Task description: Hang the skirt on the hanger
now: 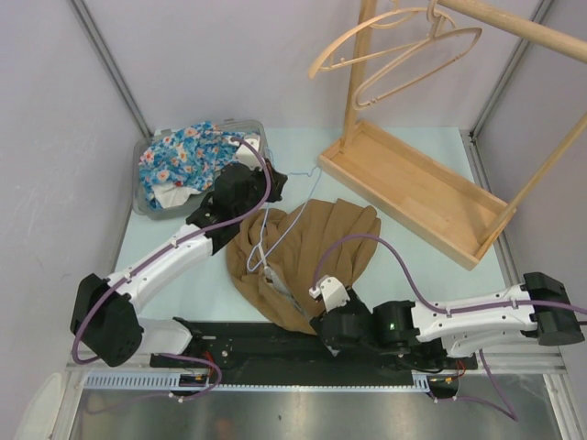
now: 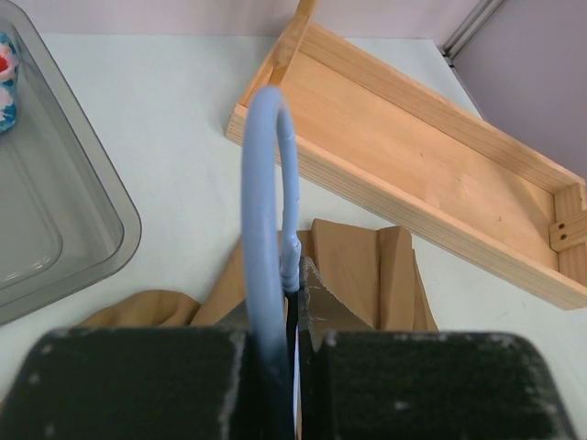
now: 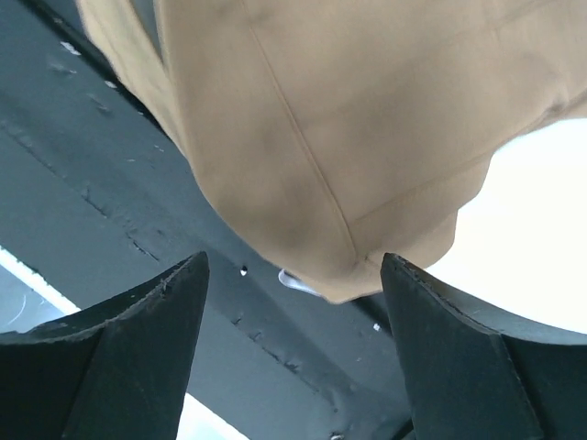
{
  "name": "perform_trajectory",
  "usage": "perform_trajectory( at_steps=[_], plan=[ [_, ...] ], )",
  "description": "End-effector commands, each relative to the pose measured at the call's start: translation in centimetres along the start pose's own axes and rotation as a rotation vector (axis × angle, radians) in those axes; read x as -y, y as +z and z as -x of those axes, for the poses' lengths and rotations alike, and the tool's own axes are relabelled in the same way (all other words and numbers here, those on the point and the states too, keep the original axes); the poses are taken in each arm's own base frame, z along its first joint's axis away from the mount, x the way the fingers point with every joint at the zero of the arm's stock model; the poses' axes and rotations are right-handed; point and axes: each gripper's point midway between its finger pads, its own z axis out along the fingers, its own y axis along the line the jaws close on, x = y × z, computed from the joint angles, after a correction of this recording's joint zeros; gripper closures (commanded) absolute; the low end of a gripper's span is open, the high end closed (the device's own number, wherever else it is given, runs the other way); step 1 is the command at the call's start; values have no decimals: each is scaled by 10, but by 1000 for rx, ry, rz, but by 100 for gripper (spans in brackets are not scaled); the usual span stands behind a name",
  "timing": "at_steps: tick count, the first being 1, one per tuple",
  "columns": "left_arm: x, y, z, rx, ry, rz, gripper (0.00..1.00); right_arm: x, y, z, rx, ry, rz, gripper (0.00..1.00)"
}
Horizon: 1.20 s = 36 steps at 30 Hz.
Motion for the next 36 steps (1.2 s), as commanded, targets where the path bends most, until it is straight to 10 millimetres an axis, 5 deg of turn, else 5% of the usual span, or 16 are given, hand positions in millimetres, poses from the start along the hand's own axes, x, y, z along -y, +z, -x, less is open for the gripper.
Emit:
perform_trajectory(
  at_steps=[1, 5, 9, 11, 15, 25, 30, 36],
  plan=[
    [8, 2, 28, 56, 19, -35, 100, 20, 3, -6, 39, 118, -171, 21],
    [8, -5, 26, 45, 23, -46, 100, 31, 11, -5, 71, 197, -254, 33],
    [6, -15, 26, 42, 33, -59, 100, 42, 12, 18, 120, 255, -279, 76],
    [6, -21, 26, 40, 40, -63, 100, 48, 10, 31, 146, 305, -268, 90],
    [7, -31, 29, 37, 43, -73, 100, 66, 10, 51, 181, 391, -278, 100],
    [38, -79, 47, 97, 76, -256, 100, 121, 29, 130, 297, 497, -167, 100],
    [43, -90, 42, 107, 77, -305, 100, 145, 49, 166, 312, 472, -83, 100],
    [64, -97, 34, 133, 152, -463, 100, 199, 73, 202, 347, 484, -11, 100]
  ],
)
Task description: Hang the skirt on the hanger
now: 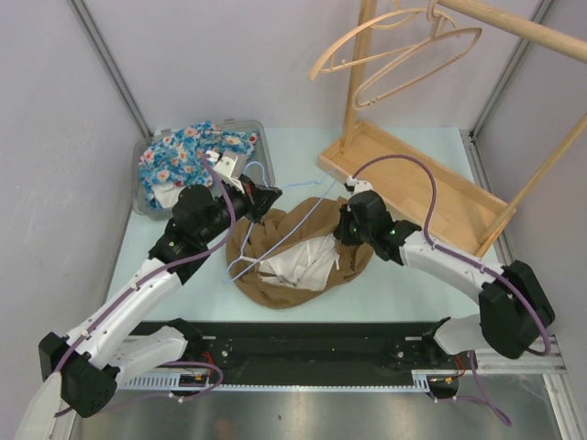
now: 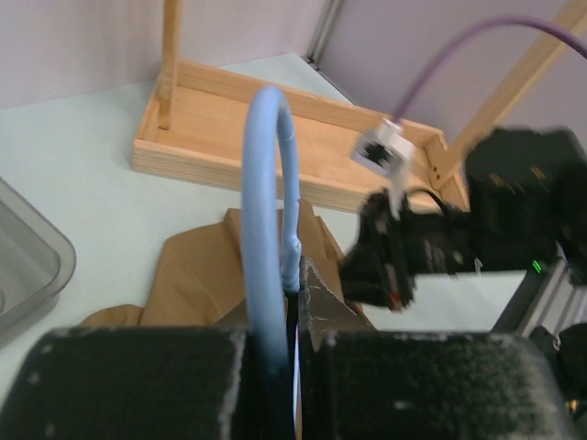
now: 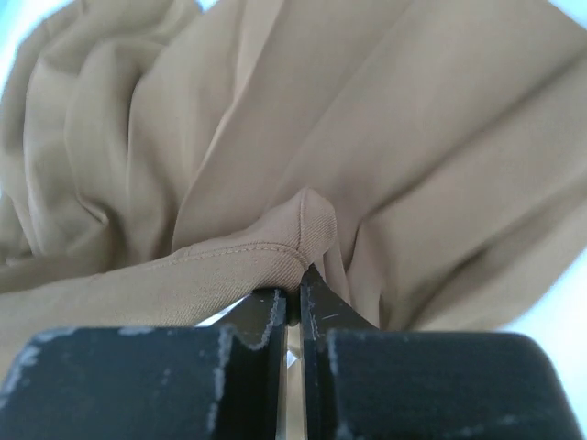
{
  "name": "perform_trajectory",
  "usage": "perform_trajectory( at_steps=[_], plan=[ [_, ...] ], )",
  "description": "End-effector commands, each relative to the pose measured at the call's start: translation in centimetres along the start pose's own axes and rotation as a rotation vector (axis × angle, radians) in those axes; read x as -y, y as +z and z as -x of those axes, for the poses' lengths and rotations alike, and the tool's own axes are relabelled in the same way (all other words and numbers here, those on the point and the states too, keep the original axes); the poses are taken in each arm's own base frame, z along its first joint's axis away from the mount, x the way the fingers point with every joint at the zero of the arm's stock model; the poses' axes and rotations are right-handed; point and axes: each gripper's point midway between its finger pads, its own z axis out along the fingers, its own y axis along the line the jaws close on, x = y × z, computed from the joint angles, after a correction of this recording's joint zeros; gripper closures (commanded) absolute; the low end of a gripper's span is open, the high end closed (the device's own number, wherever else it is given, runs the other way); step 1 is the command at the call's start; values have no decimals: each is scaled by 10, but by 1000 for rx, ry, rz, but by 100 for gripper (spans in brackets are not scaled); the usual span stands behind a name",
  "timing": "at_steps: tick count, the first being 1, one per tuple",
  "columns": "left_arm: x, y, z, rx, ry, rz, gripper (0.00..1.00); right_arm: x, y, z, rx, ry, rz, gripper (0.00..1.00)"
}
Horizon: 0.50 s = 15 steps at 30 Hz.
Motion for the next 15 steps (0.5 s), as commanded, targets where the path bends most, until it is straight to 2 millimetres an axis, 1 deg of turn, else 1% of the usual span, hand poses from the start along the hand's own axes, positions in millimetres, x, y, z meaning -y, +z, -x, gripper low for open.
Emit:
perform_trajectory(
  at_steps=[1, 2, 3, 5, 6, 8, 9, 10, 11, 12, 13, 15],
  plan=[
    [23, 0, 10, 51, 87, -156, 100, -9, 18, 62, 97, -32, 178, 100],
    [25, 2, 6, 40, 91, -178, 100, -7, 20, 75, 112, -25, 195, 100],
    [24, 4, 5, 39, 98, -173, 100, -1, 33, 74, 85, -14, 217, 100],
    [20, 9, 2, 36, 96, -162, 100, 3, 42, 80, 72, -21, 241, 100],
    [20, 12, 1, 35, 99, -167, 100, 5, 52, 84, 61, -18, 257, 100],
    [19, 16, 1, 42, 99, -173, 100, 5, 61, 89, 49, -21, 279, 100],
    [18, 21, -5, 27, 92, -177, 100, 0, 63, 97, 57, -26, 303, 100],
    [16, 25, -9, 20, 82, -173, 100, 3, 74, 94, 36, -19, 297, 100],
    [16, 28, -8, 31, 79, -176, 100, 4, 78, 94, 30, -14, 299, 100],
    [12, 34, -16, 8, 68, -174, 100, 3, 82, 97, 28, -3, 306, 100],
    [12, 36, -18, 0, 64, -175, 100, 8, 90, 90, 3, 20, 299, 100],
    [8, 41, -26, -21, 61, -169, 100, 15, 95, 85, -17, 60, 280, 93]
  ],
)
